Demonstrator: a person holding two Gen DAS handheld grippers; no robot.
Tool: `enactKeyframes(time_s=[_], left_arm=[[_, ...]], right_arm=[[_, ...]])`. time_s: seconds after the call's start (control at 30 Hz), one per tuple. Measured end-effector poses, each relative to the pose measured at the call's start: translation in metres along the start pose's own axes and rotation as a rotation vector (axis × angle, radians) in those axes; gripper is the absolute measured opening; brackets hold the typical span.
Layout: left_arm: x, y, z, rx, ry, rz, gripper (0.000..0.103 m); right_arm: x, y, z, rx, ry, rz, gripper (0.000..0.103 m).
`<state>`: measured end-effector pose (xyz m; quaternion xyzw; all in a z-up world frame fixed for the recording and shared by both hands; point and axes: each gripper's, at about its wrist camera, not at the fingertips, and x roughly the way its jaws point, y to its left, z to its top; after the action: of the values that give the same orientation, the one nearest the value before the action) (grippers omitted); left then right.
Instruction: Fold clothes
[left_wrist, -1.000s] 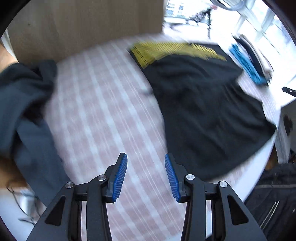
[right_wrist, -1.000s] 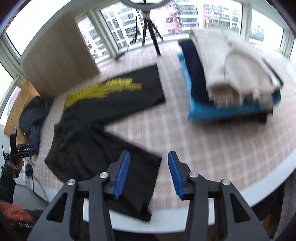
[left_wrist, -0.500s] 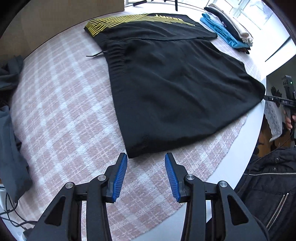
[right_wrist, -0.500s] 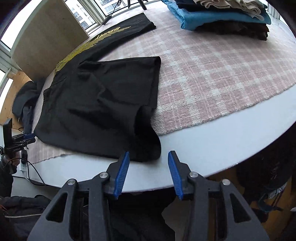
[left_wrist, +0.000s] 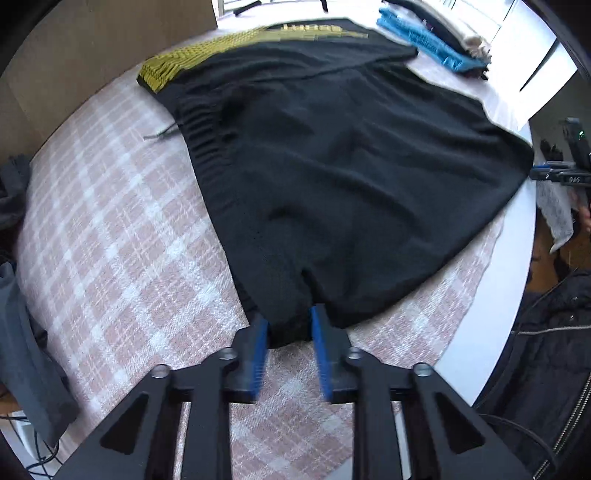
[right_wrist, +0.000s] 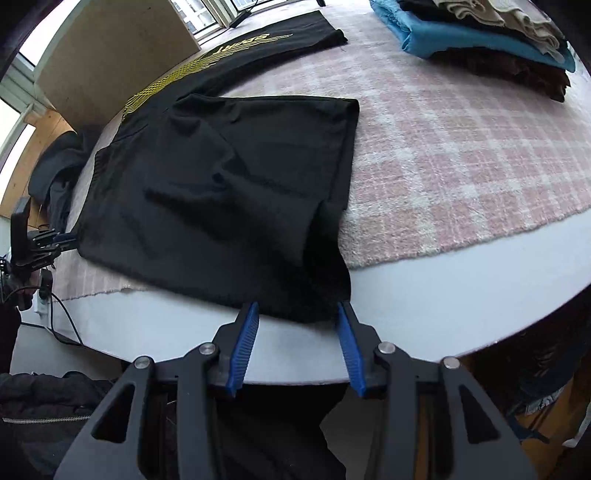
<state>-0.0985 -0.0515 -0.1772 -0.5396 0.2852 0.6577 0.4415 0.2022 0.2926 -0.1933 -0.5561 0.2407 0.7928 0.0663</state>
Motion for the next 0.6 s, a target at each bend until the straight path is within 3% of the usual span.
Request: enactKeyframes(time_s=[0.03,0.07,0.1,0.17,0.33,0.47,0.6], left_arm=[[-0.002,0.003,0.002,-0.021,-0.002,-0.023,0.011],[-0.004,0.005,0.003,-0.045,-0.007,-0.044,0.003],[-0.008,0.008,0.006,-0.069,-0.014,-0.059,0.003],[-0.018,0.012,0.012,-0.11,-0.034,-0.075,0.003],[-0.049,0.029,0.041,-0.226,-0.103,-0.073,0.003],[-0.076,0.054,0.079,-0.287,-0.193,-0.081,0.003],[-0.099,0.081,0.112,-0.323,-0.269,-0.065,0.003]], right_arm=[[-0.001,0.0,0.0,-0.003,-0.001,0.005,0.037],[-0.001,0.0,0.0,-0.006,0.005,0.007,0.018],[-0.001,-0.001,0.001,-0.008,0.011,0.008,0.004],[-0.003,-0.004,0.004,0.011,0.03,0.07,0.004],[-0.035,-0.016,0.037,0.12,-0.082,0.286,0.003],[-0.066,-0.024,0.107,0.174,-0.197,0.394,0.003],[-0.08,-0.017,0.188,0.146,-0.281,0.387,0.003]])
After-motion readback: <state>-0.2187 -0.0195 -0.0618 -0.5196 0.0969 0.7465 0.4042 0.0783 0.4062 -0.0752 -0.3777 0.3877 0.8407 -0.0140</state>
